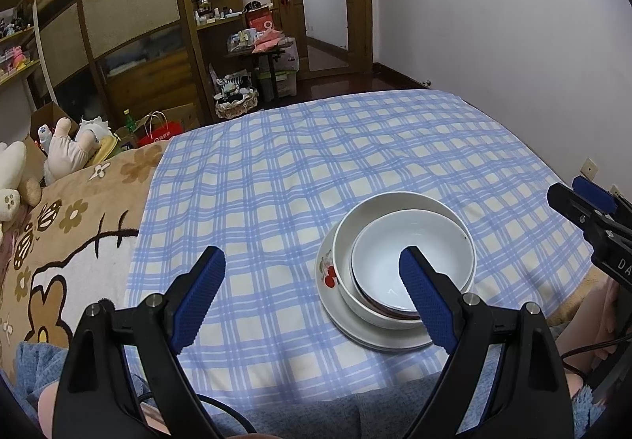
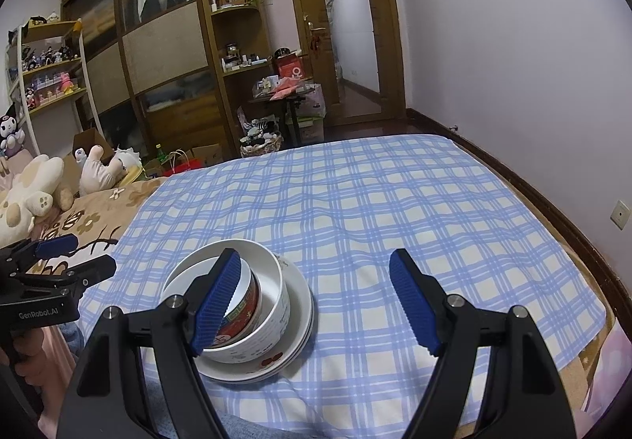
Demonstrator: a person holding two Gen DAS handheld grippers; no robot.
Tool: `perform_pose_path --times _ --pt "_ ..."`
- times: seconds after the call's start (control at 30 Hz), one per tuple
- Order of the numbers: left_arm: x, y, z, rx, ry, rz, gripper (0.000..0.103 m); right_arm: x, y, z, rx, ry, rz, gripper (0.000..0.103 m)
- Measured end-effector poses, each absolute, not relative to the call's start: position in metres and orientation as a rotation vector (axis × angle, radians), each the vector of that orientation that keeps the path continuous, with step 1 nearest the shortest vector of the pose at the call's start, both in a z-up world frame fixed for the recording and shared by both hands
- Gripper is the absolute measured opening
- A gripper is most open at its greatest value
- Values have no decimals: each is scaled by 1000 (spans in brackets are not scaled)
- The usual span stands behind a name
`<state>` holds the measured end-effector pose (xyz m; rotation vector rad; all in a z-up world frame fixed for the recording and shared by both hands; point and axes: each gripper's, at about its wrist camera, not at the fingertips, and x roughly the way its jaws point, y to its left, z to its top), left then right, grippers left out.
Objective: Organize plates and bowls
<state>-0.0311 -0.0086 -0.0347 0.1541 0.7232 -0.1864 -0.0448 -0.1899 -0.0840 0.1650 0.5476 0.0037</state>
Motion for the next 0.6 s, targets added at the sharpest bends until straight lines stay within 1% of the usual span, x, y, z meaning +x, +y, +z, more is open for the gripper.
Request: perform_pose_path --times 0.6 --pt "-31 -8 -35 155 727 -187 89 -44 -192 -84 167 550 -2 82"
